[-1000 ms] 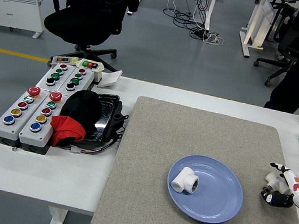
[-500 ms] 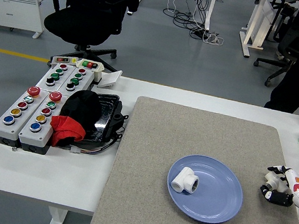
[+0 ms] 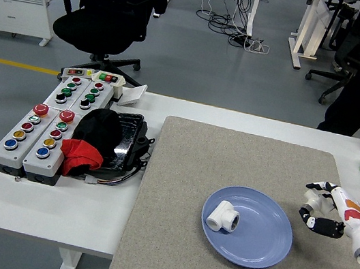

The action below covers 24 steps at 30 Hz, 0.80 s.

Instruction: Pick pipe place plate twice

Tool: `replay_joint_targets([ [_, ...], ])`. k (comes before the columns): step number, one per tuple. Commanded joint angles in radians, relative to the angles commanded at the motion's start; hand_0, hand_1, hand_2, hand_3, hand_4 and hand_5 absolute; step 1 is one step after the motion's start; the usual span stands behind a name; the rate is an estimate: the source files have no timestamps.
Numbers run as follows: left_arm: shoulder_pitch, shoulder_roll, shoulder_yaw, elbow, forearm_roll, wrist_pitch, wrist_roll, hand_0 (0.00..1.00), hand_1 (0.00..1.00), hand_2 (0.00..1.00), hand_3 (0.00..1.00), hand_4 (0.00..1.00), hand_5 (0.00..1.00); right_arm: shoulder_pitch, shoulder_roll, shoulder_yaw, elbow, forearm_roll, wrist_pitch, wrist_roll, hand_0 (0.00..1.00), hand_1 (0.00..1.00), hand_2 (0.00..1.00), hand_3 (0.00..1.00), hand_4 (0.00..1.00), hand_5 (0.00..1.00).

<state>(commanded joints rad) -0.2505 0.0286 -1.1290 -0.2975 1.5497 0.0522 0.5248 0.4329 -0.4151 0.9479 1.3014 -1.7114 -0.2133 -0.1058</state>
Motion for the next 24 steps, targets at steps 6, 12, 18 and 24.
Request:
replay_joint_targets([
  [6, 0.002, 0.000, 0.002, -0.001, -0.003, -0.001, 0.002, 0.649, 0.628, 0.635, 0.551, 0.386, 0.998, -0.022, -0.025, -0.068, 0.150, -0.025, 0.049, -0.022, 0.513, 0.550, 0.559, 0.607, 0.486, 0.123],
  [12, 0.005, 0.000, -0.001, -0.001, 0.000, -0.001, 0.003, 0.650, 0.628, 0.634, 0.551, 0.386, 0.998, -0.040, -0.029, -0.116, 0.153, -0.056, 0.073, -0.030, 0.780, 0.754, 0.812, 0.747, 0.570, 0.154],
  [18, 0.007, -0.001, -0.005, -0.002, 0.007, -0.003, 0.004, 0.649, 0.628, 0.635, 0.551, 0.386, 0.998, -0.042, -0.021, -0.127, 0.145, -0.055, 0.102, -0.032, 0.986, 0.931, 0.998, 0.942, 0.733, 0.251],
  [24, 0.006, 0.000, -0.001, -0.003, 0.002, -0.004, 0.005, 0.649, 0.628, 0.635, 0.550, 0.385, 0.998, -0.044, -0.018, -0.115, 0.148, -0.049, 0.092, -0.003, 0.998, 0.956, 0.998, 0.998, 0.779, 0.253],
])
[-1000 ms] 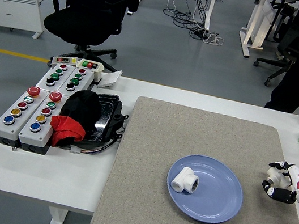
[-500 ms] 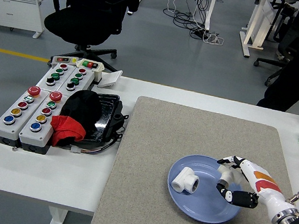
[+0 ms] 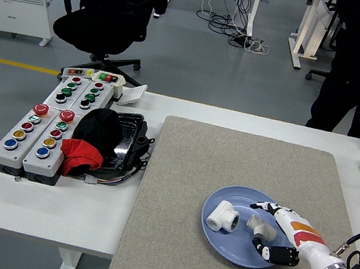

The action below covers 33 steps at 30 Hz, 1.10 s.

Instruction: Pick pipe place plate twice

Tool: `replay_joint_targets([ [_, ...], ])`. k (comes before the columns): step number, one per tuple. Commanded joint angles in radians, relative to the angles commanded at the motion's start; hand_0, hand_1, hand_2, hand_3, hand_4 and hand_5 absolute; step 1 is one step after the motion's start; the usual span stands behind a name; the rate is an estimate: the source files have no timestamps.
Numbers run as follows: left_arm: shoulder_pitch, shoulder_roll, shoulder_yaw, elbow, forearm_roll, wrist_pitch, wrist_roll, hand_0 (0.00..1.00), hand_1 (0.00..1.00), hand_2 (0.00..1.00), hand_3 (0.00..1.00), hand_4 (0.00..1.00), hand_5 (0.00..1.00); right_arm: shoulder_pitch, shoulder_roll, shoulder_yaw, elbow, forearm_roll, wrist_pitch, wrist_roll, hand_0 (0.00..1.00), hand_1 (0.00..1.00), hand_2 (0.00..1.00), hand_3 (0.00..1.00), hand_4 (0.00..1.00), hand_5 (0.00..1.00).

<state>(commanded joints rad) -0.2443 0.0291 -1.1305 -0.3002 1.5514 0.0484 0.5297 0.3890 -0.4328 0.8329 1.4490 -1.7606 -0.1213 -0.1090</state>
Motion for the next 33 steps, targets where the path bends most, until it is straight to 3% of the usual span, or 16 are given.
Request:
replay_joint_targets([
  [8, -0.003, 0.001, 0.013, -0.001, -0.017, 0.001, -0.001, 0.650, 0.628, 0.634, 0.550, 0.385, 0.998, -0.002, -0.001, 0.031, 0.019, 0.009, -0.003, 0.001, 0.998, 0.961, 0.998, 0.998, 0.786, 0.263],
  [11, -0.004, 0.001, 0.014, -0.001, -0.019, 0.001, -0.001, 0.650, 0.628, 0.634, 0.550, 0.385, 0.998, -0.019, 0.008, 0.092, 0.018, 0.042, -0.066, 0.033, 0.998, 0.961, 0.998, 0.998, 0.786, 0.263],
  [12, -0.003, 0.001, 0.014, -0.001, -0.019, 0.001, -0.001, 0.649, 0.628, 0.634, 0.550, 0.385, 0.998, -0.021, 0.010, 0.109, 0.017, 0.055, -0.084, 0.041, 0.998, 0.938, 0.998, 0.975, 0.705, 0.236],
  [17, -0.004, 0.001, 0.016, -0.001, -0.020, 0.000, -0.001, 0.649, 0.628, 0.634, 0.550, 0.385, 0.998, -0.056, 0.043, 0.267, -0.025, 0.248, -0.212, 0.159, 0.998, 0.938, 0.998, 0.975, 0.705, 0.236],
  [18, -0.004, 0.001, 0.015, -0.001, -0.019, -0.001, 0.000, 0.650, 0.628, 0.633, 0.550, 0.384, 0.998, -0.061, 0.048, 0.294, -0.031, 0.287, -0.219, 0.178, 0.922, 0.883, 0.970, 0.925, 0.591, 0.305],
  [22, -0.005, 0.000, 0.016, -0.003, -0.020, -0.003, 0.002, 0.650, 0.628, 0.633, 0.550, 0.384, 0.998, -0.084, 0.068, 0.417, -0.049, 0.442, -0.218, 0.240, 0.922, 0.883, 0.970, 0.925, 0.591, 0.305],
  [23, -0.006, 0.000, 0.016, -0.003, -0.019, -0.004, 0.003, 0.650, 0.628, 0.633, 0.550, 0.384, 0.998, -0.094, 0.073, 0.460, -0.053, 0.487, -0.215, 0.237, 0.922, 0.883, 0.970, 0.925, 0.591, 0.305],
  [24, -0.006, 0.000, 0.017, -0.004, -0.018, -0.005, 0.004, 0.649, 0.628, 0.633, 0.550, 0.384, 0.998, -0.100, 0.075, 0.490, -0.055, 0.526, -0.214, 0.233, 0.881, 0.845, 0.918, 0.883, 0.561, 0.409],
  [29, -0.005, -0.001, 0.018, -0.004, -0.019, -0.006, 0.005, 0.649, 0.628, 0.633, 0.550, 0.384, 0.998, -0.138, 0.084, 0.618, -0.071, 0.741, -0.215, 0.206, 0.881, 0.845, 0.918, 0.883, 0.561, 0.409],
  [30, -0.005, -0.001, 0.018, -0.004, -0.020, -0.006, 0.005, 0.649, 0.628, 0.633, 0.550, 0.385, 0.998, -0.143, 0.086, 0.628, -0.074, 0.780, -0.216, 0.204, 0.847, 0.808, 0.873, 0.833, 0.544, 0.488],
  [33, -0.006, -0.002, 0.018, -0.004, -0.020, -0.006, 0.003, 0.649, 0.628, 0.633, 0.550, 0.385, 0.998, -0.161, 0.091, 0.652, -0.077, 0.910, -0.208, 0.192, 0.847, 0.808, 0.873, 0.833, 0.544, 0.488],
])
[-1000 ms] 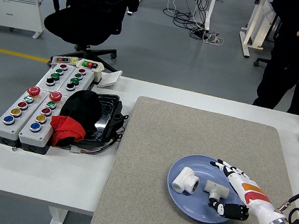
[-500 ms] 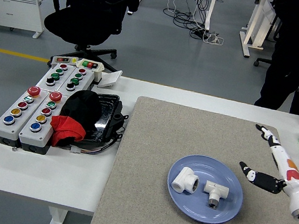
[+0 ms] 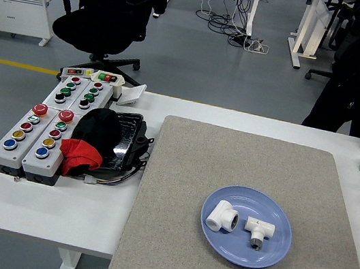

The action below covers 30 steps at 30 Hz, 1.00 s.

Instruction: Pick pipe place plate twice

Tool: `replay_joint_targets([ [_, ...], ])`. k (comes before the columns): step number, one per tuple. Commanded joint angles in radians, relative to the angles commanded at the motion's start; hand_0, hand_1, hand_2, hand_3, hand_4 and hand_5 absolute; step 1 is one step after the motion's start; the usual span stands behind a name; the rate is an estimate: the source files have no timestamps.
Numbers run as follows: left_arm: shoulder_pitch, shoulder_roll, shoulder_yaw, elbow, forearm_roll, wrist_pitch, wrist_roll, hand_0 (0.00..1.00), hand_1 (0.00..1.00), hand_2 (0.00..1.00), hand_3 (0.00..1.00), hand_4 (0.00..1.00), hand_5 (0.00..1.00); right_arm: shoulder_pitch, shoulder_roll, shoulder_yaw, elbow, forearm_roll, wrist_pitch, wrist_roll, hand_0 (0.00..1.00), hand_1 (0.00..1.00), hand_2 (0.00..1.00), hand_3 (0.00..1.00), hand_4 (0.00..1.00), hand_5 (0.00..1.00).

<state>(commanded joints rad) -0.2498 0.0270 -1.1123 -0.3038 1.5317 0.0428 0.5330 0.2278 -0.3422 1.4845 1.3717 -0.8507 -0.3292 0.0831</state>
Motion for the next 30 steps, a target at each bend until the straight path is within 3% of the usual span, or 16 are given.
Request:
replay_joint_targets([
  [10, 0.000, -0.003, -0.011, 0.003, 0.015, 0.001, -0.003, 0.649, 0.629, 0.634, 0.551, 0.385, 0.998, -0.040, 0.013, 0.025, -0.002, 0.400, 0.008, -0.014, 0.841, 0.803, 0.866, 0.829, 0.537, 0.531],
  [30, 0.001, -0.002, -0.016, 0.003, 0.025, -0.002, -0.002, 0.650, 0.631, 0.635, 0.551, 0.385, 0.998, -0.062, 0.025, 0.030, -0.001, 0.396, 0.014, -0.036, 0.838, 0.799, 0.865, 0.825, 0.532, 0.549],
])
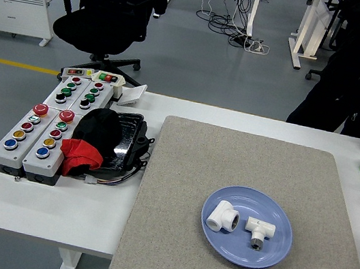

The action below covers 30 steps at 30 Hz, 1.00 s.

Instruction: Pick pipe place plate twice

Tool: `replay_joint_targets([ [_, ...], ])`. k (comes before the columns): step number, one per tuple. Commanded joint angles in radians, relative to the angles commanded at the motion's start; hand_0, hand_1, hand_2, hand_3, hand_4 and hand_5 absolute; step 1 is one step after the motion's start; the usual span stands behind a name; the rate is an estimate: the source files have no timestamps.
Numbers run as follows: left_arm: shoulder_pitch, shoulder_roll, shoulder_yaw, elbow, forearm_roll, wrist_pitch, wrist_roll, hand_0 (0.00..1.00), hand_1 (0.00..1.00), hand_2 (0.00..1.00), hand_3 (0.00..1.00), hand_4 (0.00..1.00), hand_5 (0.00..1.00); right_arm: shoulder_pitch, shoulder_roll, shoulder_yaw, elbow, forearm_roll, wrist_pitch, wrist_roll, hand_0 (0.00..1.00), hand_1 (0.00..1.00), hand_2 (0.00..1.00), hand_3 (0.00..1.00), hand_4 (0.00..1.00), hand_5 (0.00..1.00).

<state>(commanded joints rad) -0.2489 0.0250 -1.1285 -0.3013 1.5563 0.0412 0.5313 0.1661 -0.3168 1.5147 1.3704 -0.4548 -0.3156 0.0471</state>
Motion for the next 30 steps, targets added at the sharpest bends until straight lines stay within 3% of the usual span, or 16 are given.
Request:
replay_joint_targets([
  [30, 0.002, 0.001, 0.005, -0.001, -0.002, -0.005, -0.001, 0.651, 0.631, 0.637, 0.554, 0.385, 0.998, -0.007, 0.009, -0.015, -0.004, -0.002, -0.002, -0.009, 0.835, 0.794, 0.862, 0.825, 0.527, 0.565],
])
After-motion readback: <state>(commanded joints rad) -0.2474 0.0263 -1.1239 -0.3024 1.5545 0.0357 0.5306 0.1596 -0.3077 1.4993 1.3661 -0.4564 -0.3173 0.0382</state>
